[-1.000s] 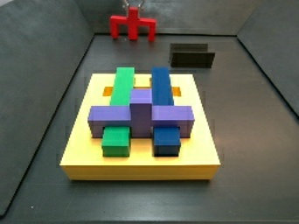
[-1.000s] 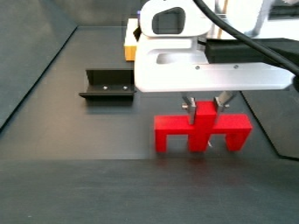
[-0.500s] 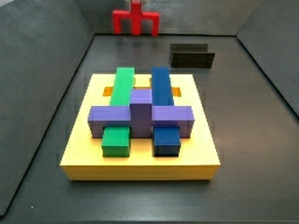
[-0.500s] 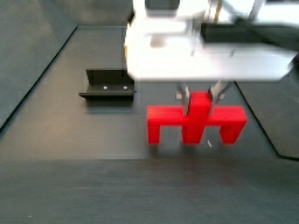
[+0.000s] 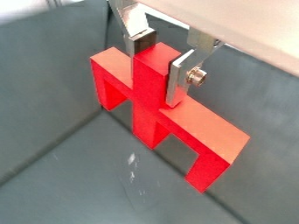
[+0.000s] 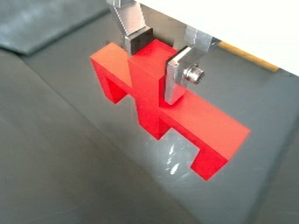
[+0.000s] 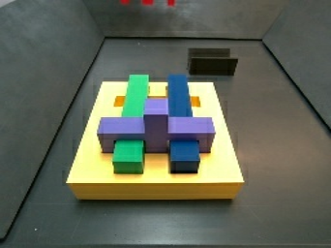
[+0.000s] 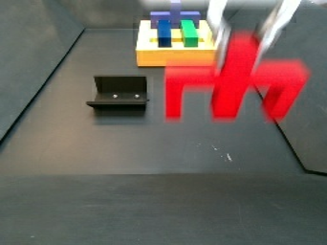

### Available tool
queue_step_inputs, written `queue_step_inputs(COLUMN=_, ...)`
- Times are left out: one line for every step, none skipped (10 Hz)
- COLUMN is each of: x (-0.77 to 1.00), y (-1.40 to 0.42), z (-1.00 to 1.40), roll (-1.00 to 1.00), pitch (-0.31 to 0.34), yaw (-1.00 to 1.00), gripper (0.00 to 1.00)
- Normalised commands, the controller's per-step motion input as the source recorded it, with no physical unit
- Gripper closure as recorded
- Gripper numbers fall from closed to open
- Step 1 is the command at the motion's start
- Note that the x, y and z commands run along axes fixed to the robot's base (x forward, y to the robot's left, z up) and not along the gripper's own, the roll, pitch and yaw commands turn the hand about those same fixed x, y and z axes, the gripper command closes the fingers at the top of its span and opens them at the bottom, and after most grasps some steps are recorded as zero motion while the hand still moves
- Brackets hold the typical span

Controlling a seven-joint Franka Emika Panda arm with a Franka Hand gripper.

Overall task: Pick up the red object. Move up. Move to above the board. Insert the red object.
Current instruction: Move to above the board.

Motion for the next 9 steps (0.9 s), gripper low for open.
queue_step_inputs(x=0.03, y=0.0, z=1.4, roll=0.0, pitch=0.025, yaw=0.0, gripper=1.0)
queue_step_inputs(x=0.06, y=0.02, z=1.4, roll=-0.02, pitch=0.051, yaw=0.0, gripper=1.0)
queue_step_inputs(x=0.01, y=0.0, z=0.57, roll=-0.01, pitch=0.088, yaw=0.0, gripper=1.0)
queue_step_inputs(x=0.13, y=-1.4, z=0.14, roll=-0.1, pitch=0.198, yaw=0.05, gripper=1.0)
queue_step_inputs(x=0.13, y=-1.4, z=0.12, roll=-0.1, pitch=0.161, yaw=0.05, gripper=1.0)
queue_step_inputs(x=0.12, y=-1.4, z=0.13, roll=-0.02, pitch=0.089, yaw=0.03, gripper=1.0)
queue_step_inputs(x=0.12, y=-1.4, z=0.12, roll=-0.04, pitch=0.025, yaw=0.02, gripper=1.0)
queue_step_inputs(x=0.12, y=-1.4, z=0.12, roll=-0.03, pitch=0.019, yaw=0.02, gripper=1.0)
queue_step_inputs(x=0.12, y=-1.4, z=0.13, roll=0.0, pitch=0.028, yaw=0.01, gripper=1.0)
